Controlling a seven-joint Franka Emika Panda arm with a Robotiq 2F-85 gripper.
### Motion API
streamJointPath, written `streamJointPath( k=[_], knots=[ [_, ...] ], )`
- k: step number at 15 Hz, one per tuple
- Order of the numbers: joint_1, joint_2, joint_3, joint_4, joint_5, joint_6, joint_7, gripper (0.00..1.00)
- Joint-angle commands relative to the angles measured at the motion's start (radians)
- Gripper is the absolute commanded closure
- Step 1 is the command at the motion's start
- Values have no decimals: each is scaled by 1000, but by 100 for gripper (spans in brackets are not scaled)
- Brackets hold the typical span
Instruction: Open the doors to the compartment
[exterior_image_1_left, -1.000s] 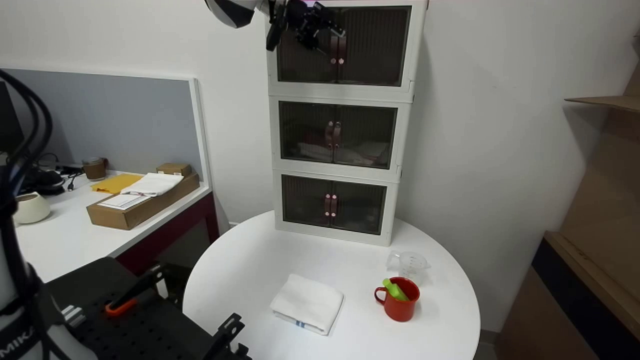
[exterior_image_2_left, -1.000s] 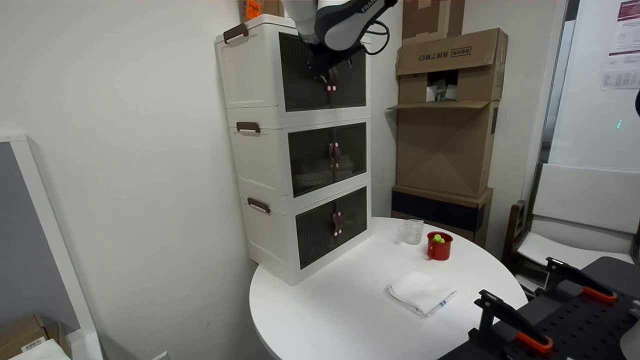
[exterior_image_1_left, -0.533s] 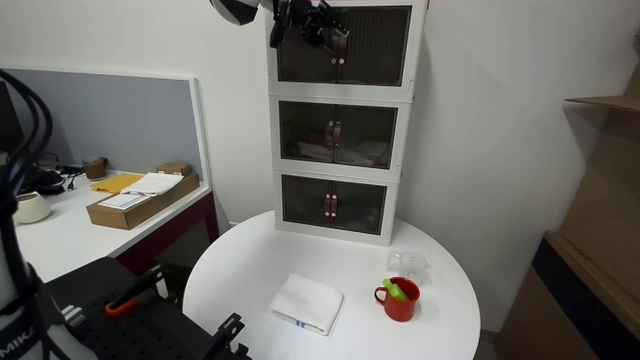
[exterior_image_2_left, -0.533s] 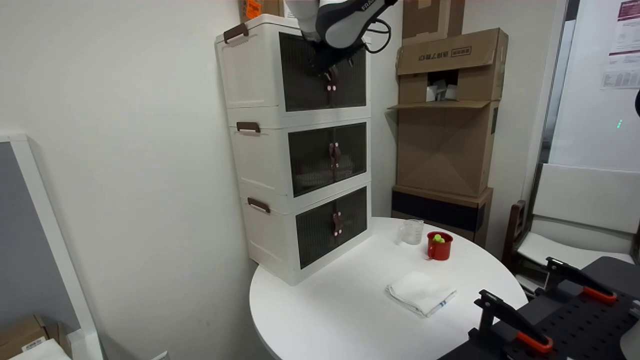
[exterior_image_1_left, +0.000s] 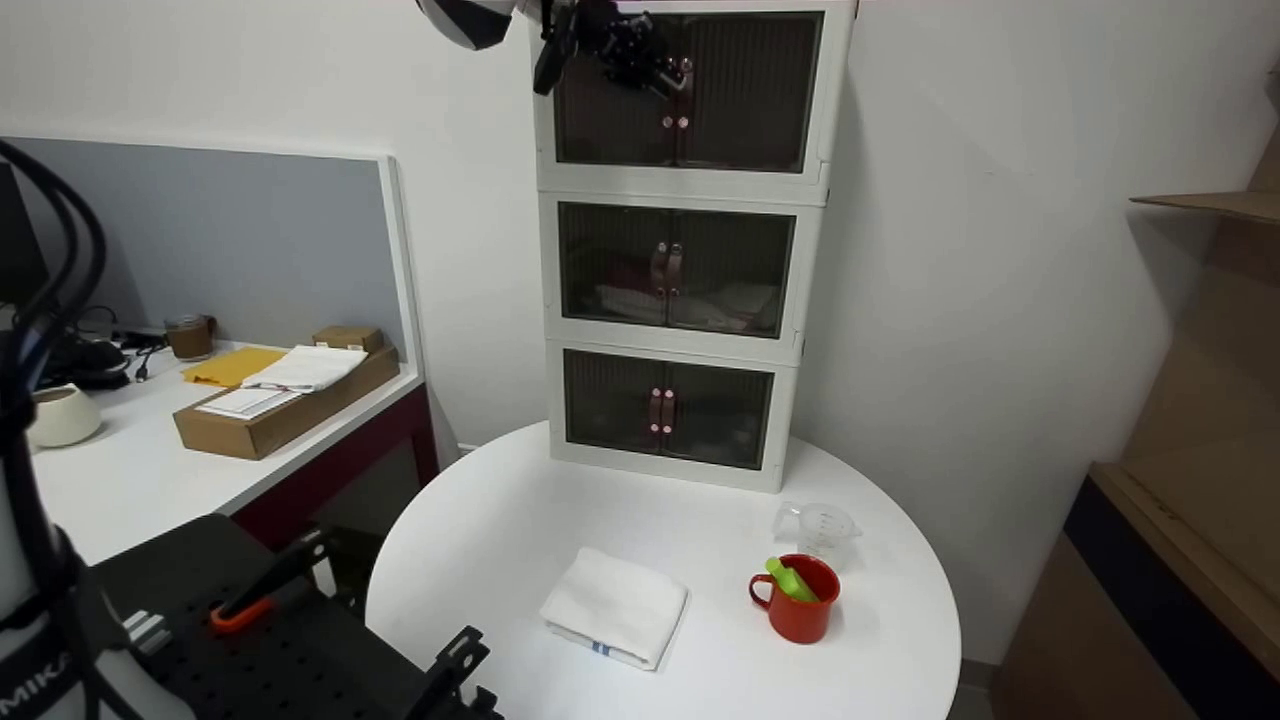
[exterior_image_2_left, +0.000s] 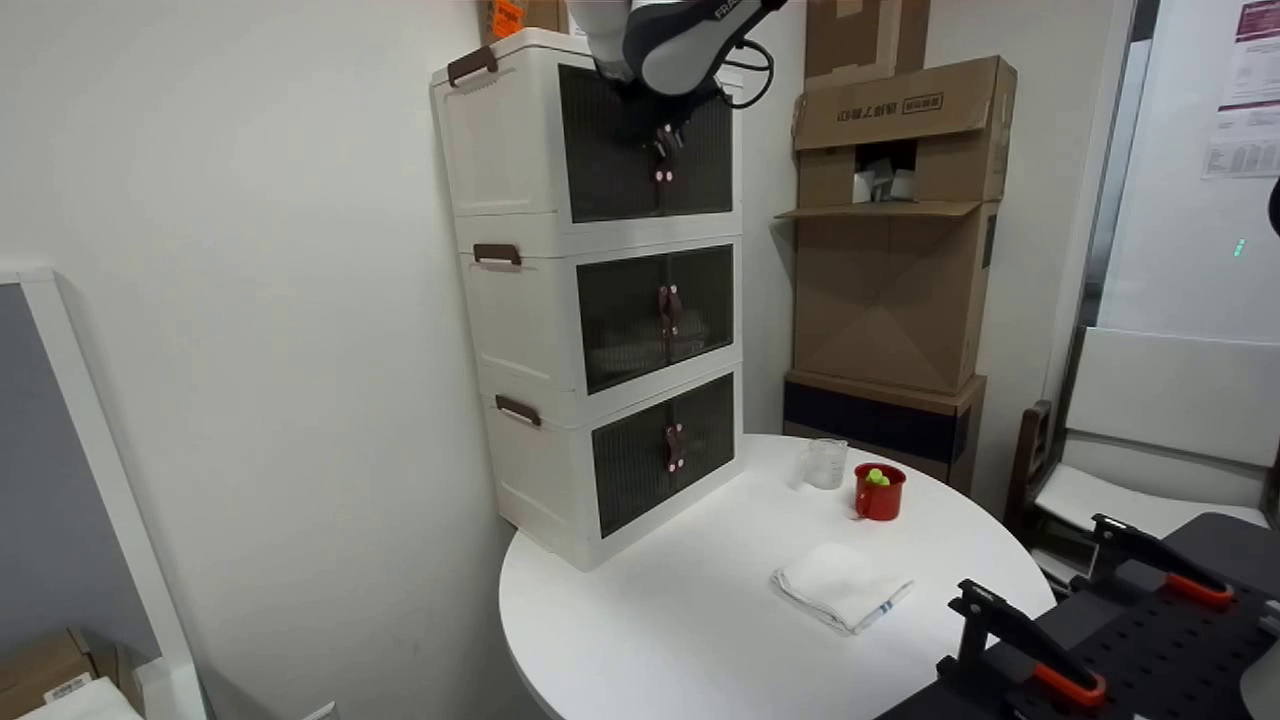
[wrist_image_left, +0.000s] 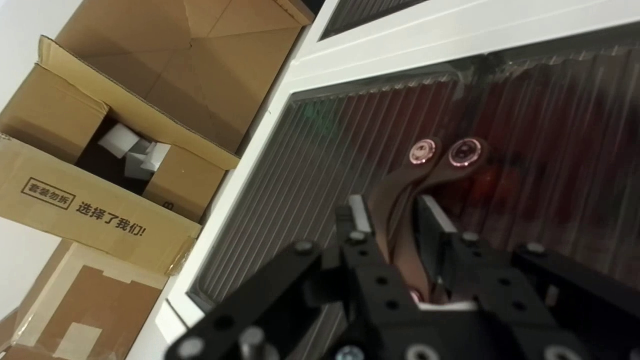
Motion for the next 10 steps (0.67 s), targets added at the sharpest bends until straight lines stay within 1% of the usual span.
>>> streamJointPath(
  k=[1,3,6,10],
  knots=[
    [12,20,-27,36,6,14,-19,99],
    [17,15,-26,27,6,16,-15,100],
    [40,-4,-22,-7,5,-36,4,99],
    [66,-36,-12,-56,0,-74,27,99]
  ],
)
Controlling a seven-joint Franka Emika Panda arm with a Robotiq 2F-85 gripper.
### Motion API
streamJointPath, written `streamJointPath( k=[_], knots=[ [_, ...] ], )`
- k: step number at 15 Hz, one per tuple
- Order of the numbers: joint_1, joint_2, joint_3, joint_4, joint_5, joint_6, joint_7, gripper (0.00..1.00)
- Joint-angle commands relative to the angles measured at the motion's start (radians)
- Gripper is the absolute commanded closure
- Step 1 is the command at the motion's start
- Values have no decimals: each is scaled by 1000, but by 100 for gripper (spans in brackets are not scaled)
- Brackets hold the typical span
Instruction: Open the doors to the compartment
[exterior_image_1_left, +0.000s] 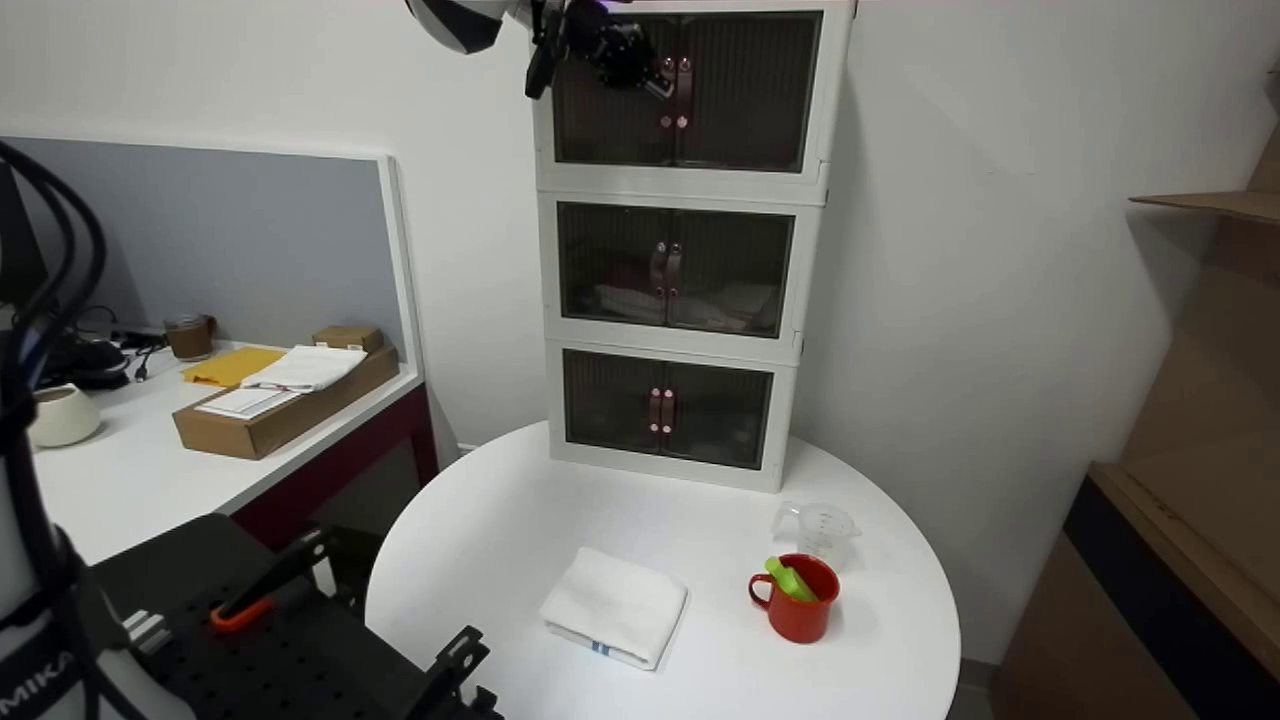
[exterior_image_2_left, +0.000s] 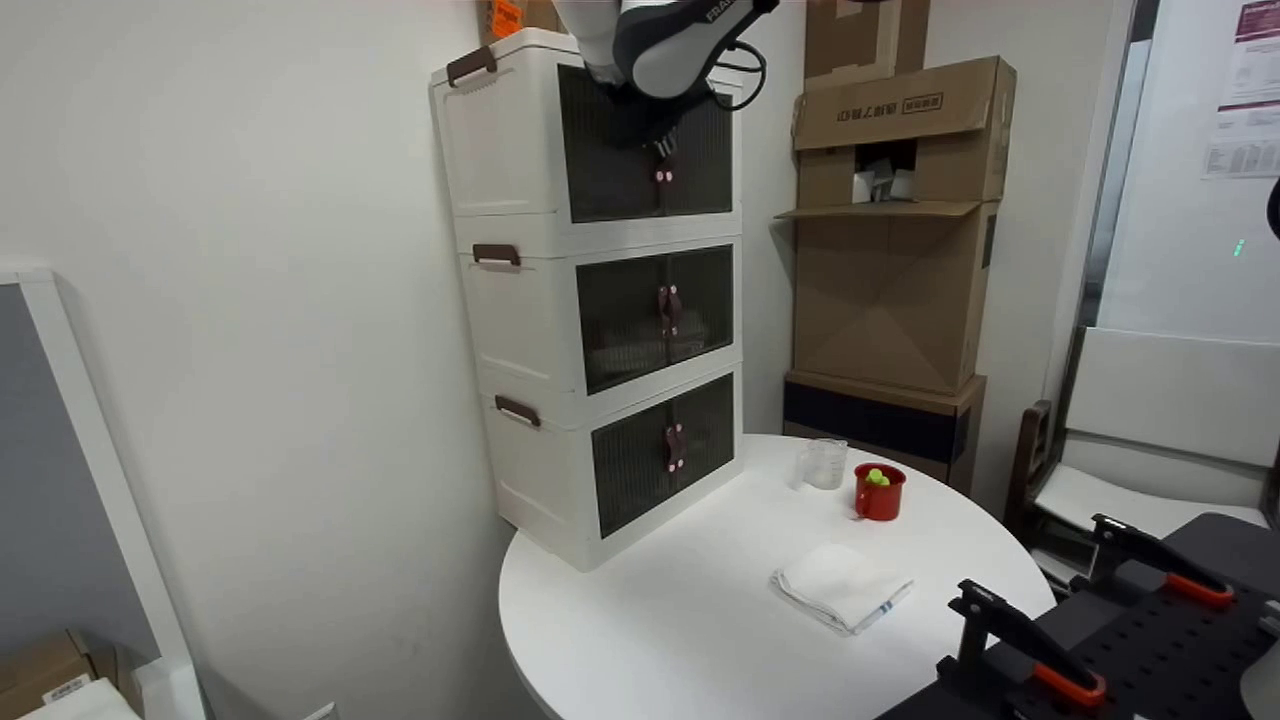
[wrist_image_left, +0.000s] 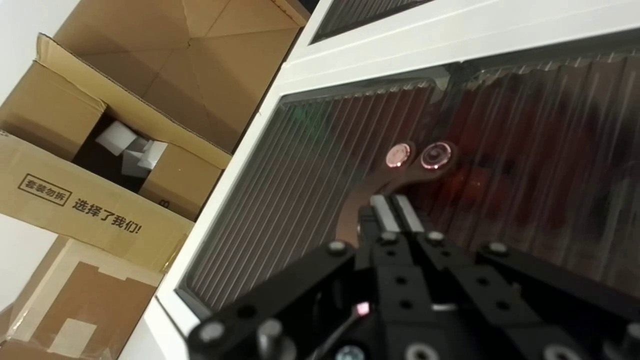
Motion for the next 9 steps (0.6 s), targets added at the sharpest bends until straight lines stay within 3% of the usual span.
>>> streamJointPath(
  k=[1,9],
  knots=[
    [43,-55,-4,-75,8,-63,31,99],
    [65,-168,29,-213,0,-144,109,99]
  ],
)
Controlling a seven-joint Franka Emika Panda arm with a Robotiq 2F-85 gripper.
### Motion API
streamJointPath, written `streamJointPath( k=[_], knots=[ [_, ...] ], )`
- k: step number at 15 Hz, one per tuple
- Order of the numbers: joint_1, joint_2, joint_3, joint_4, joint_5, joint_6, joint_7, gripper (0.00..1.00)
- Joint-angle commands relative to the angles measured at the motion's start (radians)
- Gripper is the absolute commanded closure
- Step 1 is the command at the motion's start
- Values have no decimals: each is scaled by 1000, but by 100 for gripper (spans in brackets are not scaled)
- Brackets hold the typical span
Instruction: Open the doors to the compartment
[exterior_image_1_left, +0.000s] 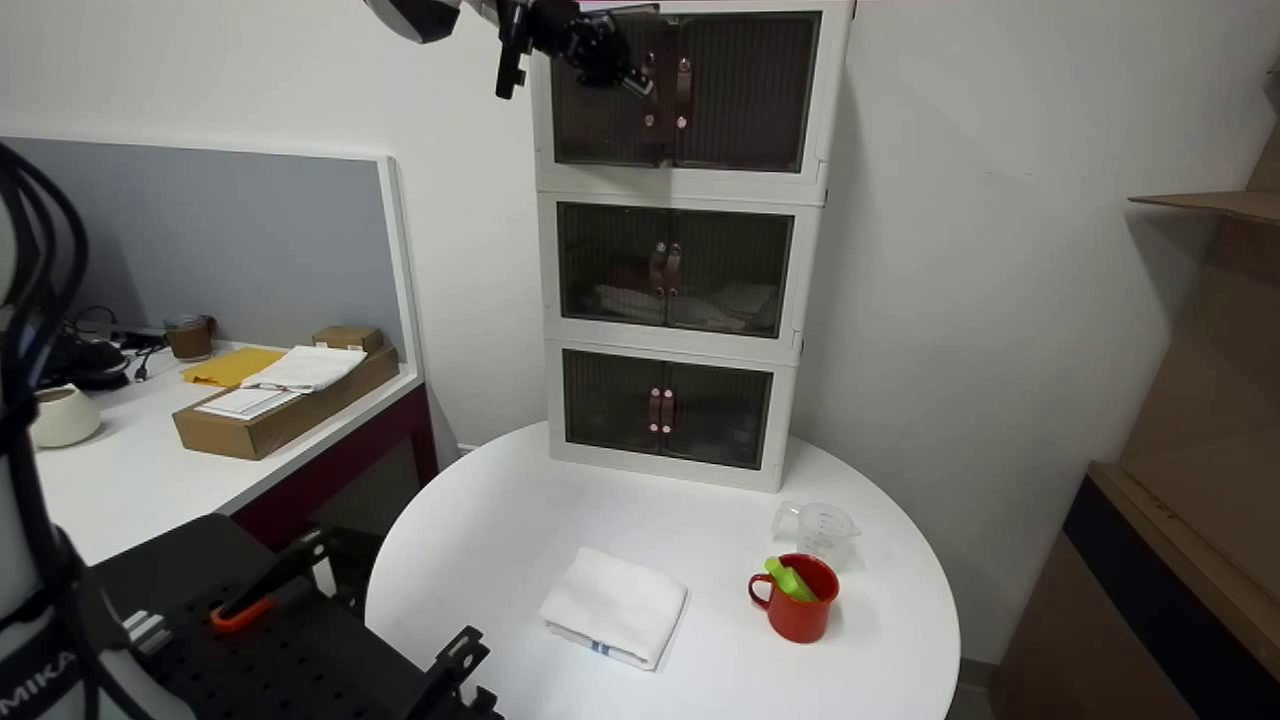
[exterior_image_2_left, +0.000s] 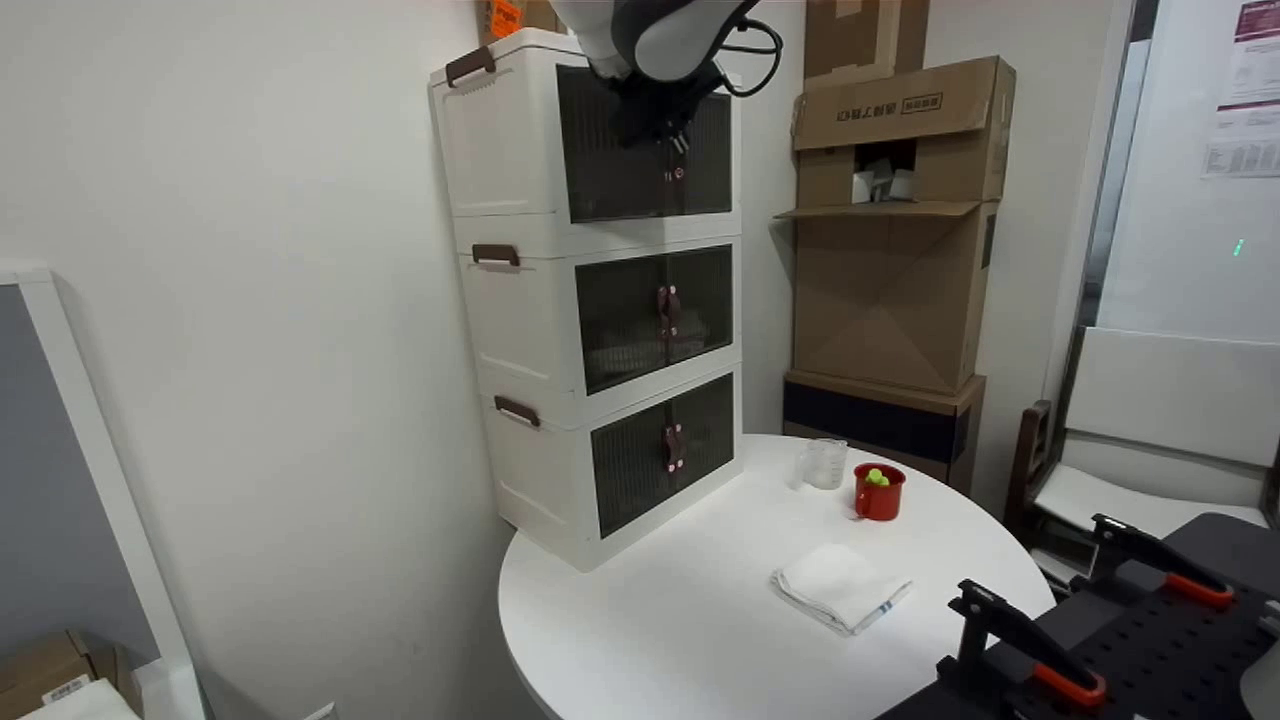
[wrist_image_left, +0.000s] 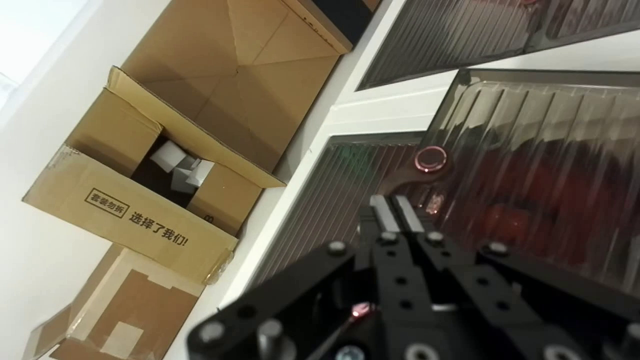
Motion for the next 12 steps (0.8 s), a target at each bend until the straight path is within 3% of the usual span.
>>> streamJointPath(
  k=[1,3,7,12],
  knots=[
    [20,-72,23,-85,-3,-14,63,72],
    [21,-96,32,-118,-31,8,96,65],
    [34,-133,67,-156,-49,29,122,34],
    [38,-184,107,-166,63,-10,11,1]
  ],
)
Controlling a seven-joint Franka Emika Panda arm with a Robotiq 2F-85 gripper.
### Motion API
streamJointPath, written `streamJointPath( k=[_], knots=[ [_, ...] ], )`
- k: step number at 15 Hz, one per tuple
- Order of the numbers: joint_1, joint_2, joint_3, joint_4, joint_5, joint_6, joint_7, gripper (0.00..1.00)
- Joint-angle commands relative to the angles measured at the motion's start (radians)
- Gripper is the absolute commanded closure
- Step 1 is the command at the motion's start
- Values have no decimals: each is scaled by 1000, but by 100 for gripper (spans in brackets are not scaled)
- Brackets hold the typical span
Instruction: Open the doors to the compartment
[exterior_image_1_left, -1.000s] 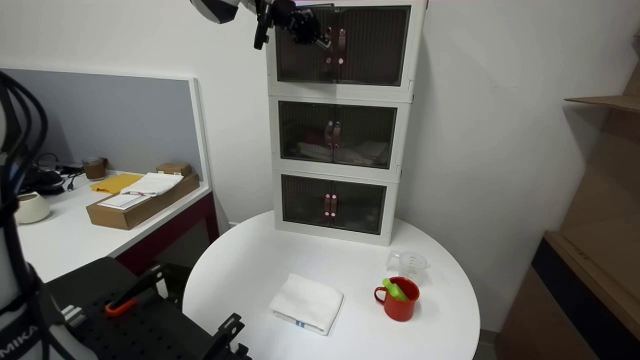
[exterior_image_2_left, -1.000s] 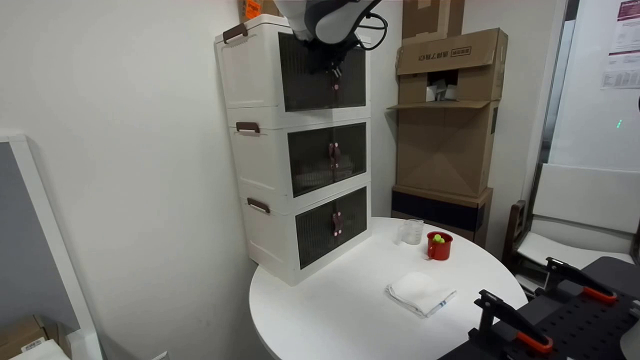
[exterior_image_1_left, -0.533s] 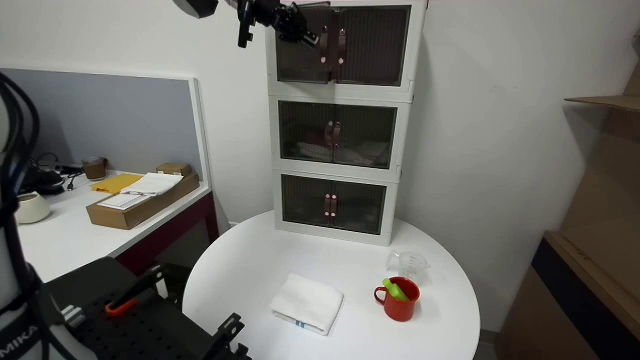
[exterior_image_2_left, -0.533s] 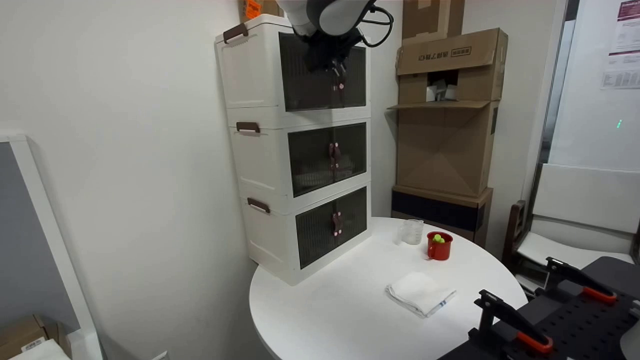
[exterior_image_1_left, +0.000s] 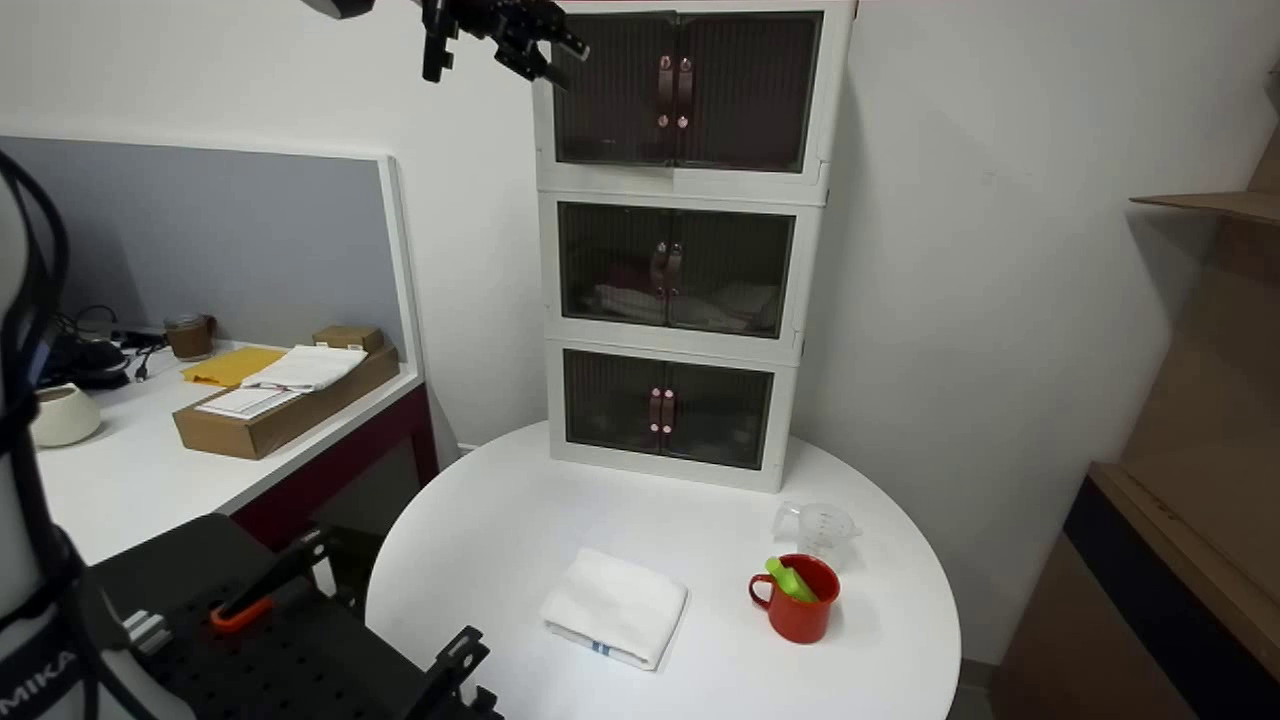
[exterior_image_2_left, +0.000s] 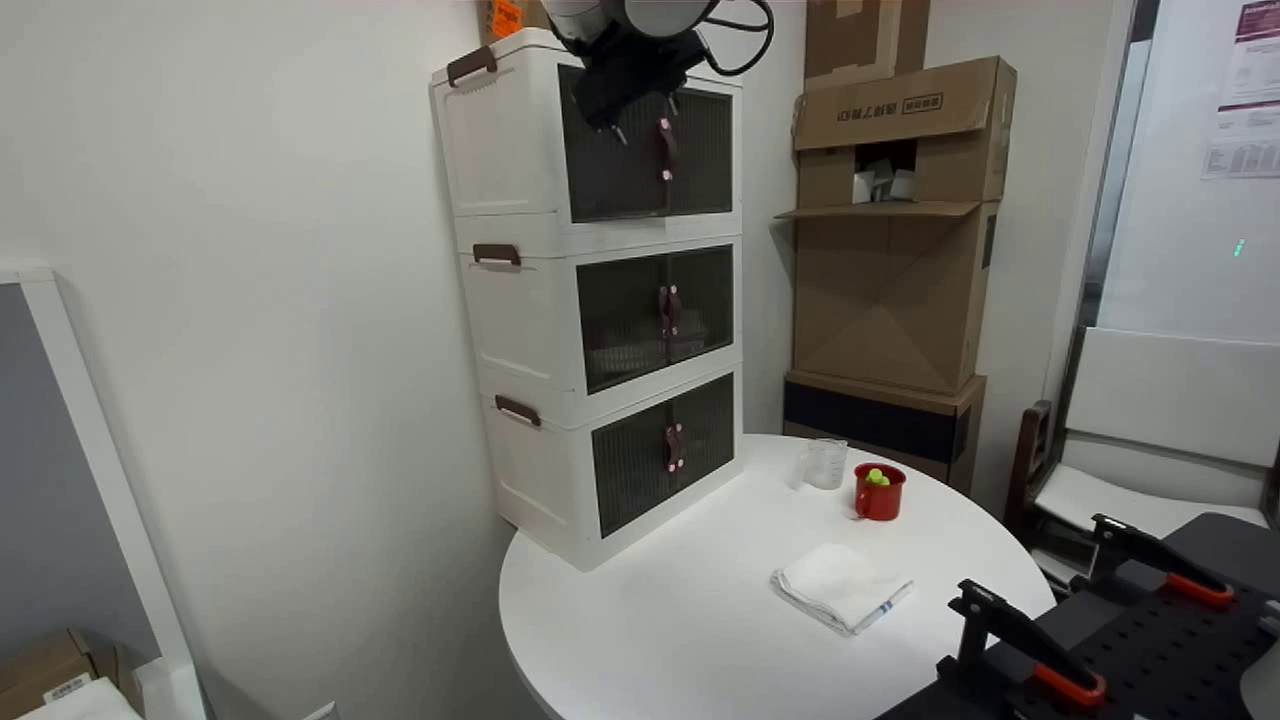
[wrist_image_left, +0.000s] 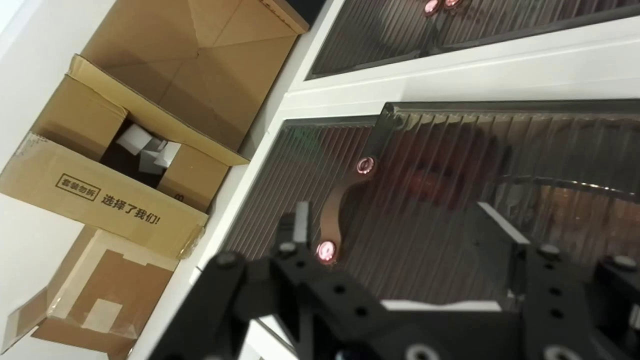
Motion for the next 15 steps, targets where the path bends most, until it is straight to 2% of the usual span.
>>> streamJointPath(
  k=[1,2,5,7,8,9,12,14,15],
  knots=[
    [-7,-76,16,-38,113,11,-143,0],
    [-25,-108,15,-56,162,98,-189,0],
    [-48,-159,-5,-70,310,237,-368,0],
    [-63,-181,-22,-67,366,279,-486,0],
    [-74,-191,-31,-71,358,299,-528,0],
    [-88,-198,-42,-75,277,318,-558,0],
    [-132,-208,-77,-87,169,412,-664,0],
    [-161,-201,-107,-81,173,500,-723,0],
    [-172,-187,-120,-61,242,518,-730,0]
  ],
)
